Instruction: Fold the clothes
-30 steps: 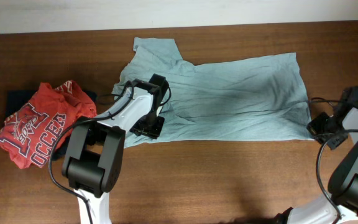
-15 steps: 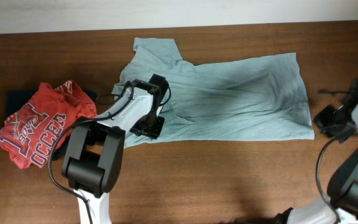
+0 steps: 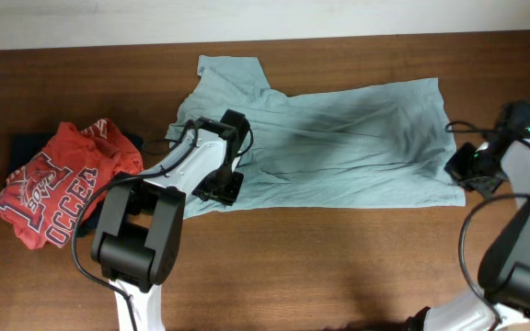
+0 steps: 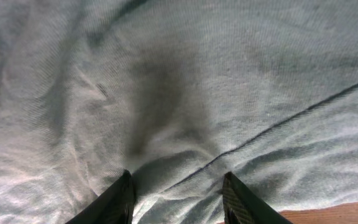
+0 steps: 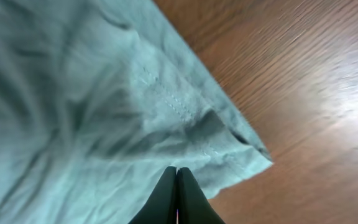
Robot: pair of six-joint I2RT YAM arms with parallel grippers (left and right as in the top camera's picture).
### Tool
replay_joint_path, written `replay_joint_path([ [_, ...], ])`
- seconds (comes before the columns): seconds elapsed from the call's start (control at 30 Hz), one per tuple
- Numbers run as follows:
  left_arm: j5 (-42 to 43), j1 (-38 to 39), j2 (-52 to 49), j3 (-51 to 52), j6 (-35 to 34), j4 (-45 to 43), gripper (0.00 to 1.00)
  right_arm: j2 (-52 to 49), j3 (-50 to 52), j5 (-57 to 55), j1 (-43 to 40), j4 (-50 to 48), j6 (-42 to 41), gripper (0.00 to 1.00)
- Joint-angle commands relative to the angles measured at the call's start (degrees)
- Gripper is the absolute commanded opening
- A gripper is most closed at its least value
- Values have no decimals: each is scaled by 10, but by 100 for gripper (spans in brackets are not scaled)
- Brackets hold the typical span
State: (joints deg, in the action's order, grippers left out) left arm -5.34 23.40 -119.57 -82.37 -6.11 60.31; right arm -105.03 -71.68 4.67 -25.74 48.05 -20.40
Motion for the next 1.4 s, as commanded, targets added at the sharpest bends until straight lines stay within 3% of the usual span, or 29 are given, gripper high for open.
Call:
replay_joint_path([
  [0.0,4,1,-16,20,-7,-6,46,-23,8,7,10,-6,7,4],
  [0.3,4,1,-16,20,-7,-16,46,-92,29,-68,9,-17,3,4],
  [0.5,-8,1,-16,20,-7,-13,46,-101,39,-226,2,23,-96,4],
  [0.67,-18,1,-16,20,-7,-14,46,-101,35,-220,-6,36,-101,4],
  [0.93,-26,1,-16,20,-7,-3,46,-91,-31,-187,-5,103,-98,4],
  [1.13,-26,1,-16,-4,-7,23,46,-48,-128,-101,-5,167,-11,4],
  [1.37,-26,1,-16,-68,-7,36,46,-21,-176,130,4,217,113,4],
])
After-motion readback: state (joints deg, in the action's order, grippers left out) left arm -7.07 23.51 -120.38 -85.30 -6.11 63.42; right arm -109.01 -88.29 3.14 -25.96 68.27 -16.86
